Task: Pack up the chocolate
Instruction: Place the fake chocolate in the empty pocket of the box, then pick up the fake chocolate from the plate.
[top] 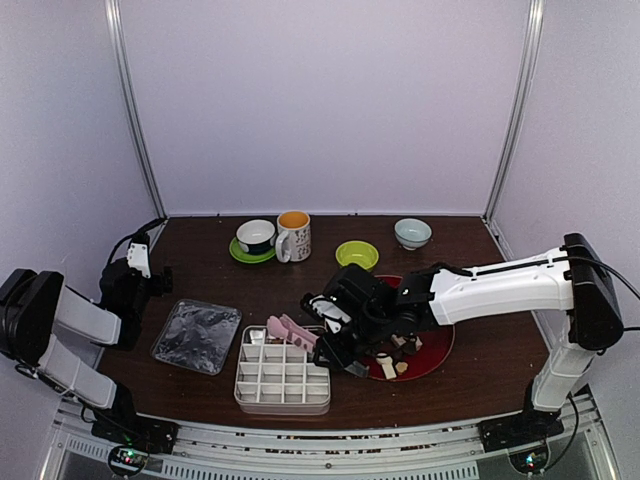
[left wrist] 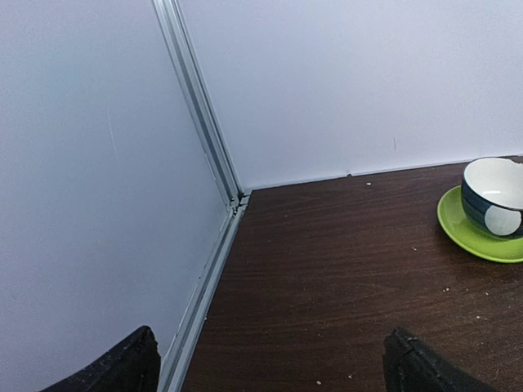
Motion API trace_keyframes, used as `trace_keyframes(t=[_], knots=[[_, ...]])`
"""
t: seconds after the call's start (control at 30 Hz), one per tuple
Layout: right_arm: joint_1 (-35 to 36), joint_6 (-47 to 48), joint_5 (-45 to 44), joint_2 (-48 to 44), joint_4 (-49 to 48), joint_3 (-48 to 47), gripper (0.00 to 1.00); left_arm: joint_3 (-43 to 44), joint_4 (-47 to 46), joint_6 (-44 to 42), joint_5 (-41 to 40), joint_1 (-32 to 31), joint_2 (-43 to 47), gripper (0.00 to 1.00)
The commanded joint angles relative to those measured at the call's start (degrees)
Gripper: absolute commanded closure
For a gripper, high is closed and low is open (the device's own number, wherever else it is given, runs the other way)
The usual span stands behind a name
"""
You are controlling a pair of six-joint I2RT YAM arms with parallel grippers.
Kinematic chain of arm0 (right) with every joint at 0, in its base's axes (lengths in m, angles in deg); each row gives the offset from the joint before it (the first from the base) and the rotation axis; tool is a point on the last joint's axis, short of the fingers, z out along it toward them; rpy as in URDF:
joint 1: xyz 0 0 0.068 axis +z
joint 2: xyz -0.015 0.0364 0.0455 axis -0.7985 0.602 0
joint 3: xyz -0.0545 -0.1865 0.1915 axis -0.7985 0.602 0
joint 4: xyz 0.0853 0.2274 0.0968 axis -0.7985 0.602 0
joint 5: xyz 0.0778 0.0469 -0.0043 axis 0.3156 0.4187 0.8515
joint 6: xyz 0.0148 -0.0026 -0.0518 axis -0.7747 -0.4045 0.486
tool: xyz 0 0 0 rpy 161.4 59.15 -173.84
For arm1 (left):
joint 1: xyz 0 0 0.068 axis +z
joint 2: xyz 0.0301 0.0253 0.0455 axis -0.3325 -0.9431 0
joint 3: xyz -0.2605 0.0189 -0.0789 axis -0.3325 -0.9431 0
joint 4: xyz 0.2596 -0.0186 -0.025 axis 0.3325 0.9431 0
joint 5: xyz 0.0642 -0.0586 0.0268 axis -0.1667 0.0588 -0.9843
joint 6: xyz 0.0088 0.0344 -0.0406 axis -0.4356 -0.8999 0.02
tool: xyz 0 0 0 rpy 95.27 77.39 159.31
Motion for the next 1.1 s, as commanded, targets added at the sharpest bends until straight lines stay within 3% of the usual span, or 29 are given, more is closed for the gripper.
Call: trace_keyframes(t=[0.0,0.43,1.07], knots=[[0.33,0.43,-2.17,-3.54,-0.09,-1.38,0.67,0.95,-1.43,0.04,-0.35,0.53,0.09,0.02],[0.25,1.07,-7.95,-13.31,5.76,-0.51,0.68,0.92,-1.42,0.06,-0.36,0.53,0.08,0.02],[0.10,-5.22,-14.66,-32.84,23.93,12.87,0.68,0.88,-1.38,0.03,-0.34,0.50,0.08,0.02]])
